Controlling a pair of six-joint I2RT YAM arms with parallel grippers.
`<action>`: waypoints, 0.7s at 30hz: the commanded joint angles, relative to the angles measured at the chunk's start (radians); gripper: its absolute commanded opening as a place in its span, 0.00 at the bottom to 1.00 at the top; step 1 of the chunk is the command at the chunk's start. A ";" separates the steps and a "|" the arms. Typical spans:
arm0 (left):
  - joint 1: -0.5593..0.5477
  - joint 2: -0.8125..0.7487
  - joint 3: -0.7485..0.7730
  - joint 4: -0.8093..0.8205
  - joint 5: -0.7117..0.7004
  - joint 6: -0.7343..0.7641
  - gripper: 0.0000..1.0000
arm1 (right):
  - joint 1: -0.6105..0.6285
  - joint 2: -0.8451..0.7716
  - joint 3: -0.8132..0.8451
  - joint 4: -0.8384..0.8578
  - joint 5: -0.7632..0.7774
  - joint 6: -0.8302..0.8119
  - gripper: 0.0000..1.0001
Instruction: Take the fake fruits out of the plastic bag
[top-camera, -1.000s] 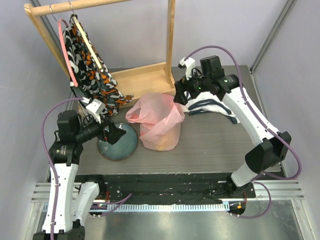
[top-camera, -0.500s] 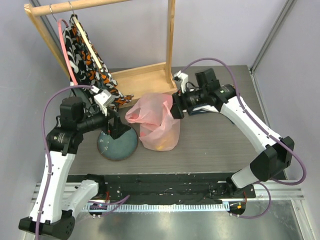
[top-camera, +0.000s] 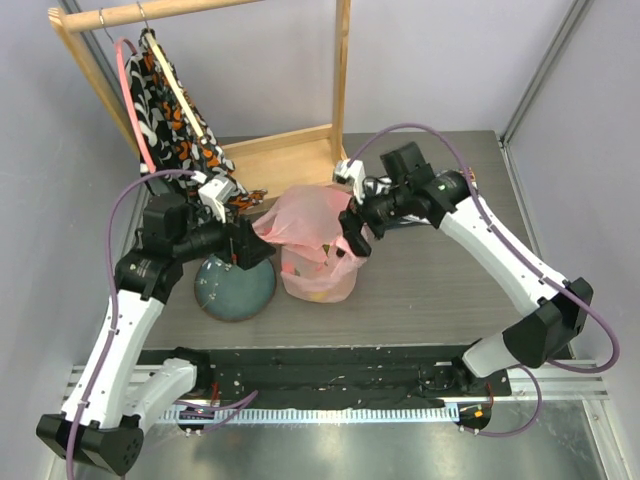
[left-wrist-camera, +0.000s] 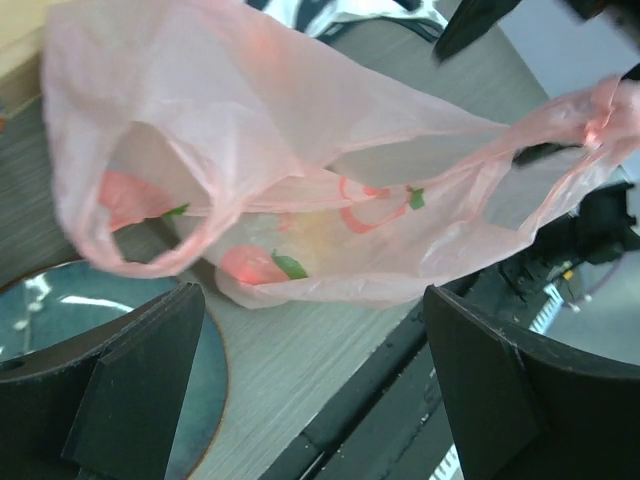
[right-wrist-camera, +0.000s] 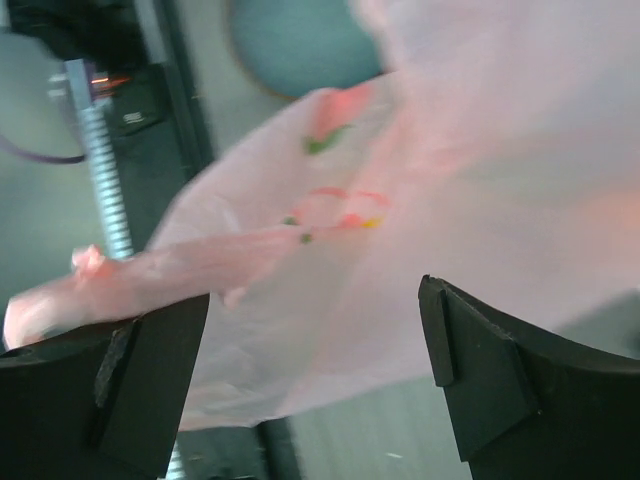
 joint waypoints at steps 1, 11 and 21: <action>-0.001 -0.052 0.019 0.028 -0.169 -0.079 0.97 | -0.022 0.007 0.170 0.082 0.220 -0.156 0.94; 0.147 -0.133 0.116 -0.199 -0.557 -0.177 1.00 | 0.148 0.406 0.569 0.060 0.340 -0.431 0.91; 0.229 -0.241 0.118 -0.177 -0.571 -0.226 1.00 | 0.333 0.550 0.670 0.025 0.386 -0.498 0.92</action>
